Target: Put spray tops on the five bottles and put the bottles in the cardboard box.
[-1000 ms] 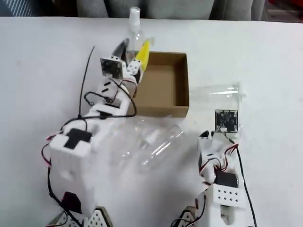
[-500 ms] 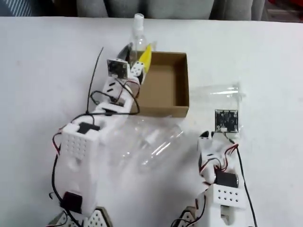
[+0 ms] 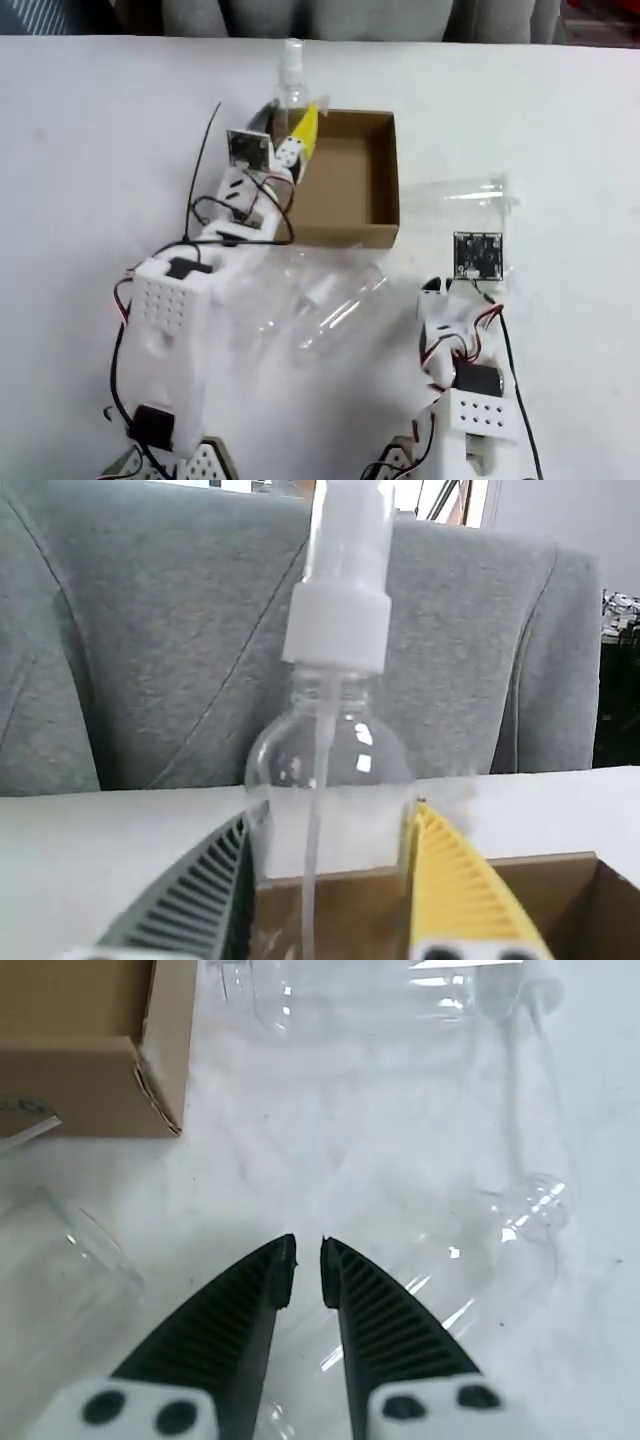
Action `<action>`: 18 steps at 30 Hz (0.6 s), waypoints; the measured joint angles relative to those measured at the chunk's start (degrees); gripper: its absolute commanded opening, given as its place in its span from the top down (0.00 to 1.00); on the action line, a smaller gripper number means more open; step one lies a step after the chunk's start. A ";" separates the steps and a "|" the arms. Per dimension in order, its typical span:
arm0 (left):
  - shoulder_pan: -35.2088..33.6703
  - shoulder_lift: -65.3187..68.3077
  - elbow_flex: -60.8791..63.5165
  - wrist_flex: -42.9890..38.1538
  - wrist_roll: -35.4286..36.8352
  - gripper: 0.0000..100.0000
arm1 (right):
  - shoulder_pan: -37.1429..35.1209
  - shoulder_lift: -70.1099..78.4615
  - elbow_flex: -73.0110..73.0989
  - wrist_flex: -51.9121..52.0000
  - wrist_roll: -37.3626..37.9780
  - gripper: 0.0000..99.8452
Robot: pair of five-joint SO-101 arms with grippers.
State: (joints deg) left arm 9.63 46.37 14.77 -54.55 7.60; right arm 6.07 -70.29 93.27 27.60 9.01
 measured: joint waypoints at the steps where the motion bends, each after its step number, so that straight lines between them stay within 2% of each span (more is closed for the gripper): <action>1: 0.00 0.00 0.00 0.00 -0.26 0.71 | 0.00 0.00 0.00 0.00 0.00 0.98; 7: 0.09 0.09 -0.53 4.31 -0.88 0.69 | 0.00 0.00 0.00 0.09 0.00 0.98; 18: 0.09 0.09 -0.53 4.48 -1.14 0.69 | 0.00 0.00 0.09 0.09 0.00 0.98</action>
State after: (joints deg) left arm 9.71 46.46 14.24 -50.07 6.46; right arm 6.07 -70.29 93.36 27.69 9.01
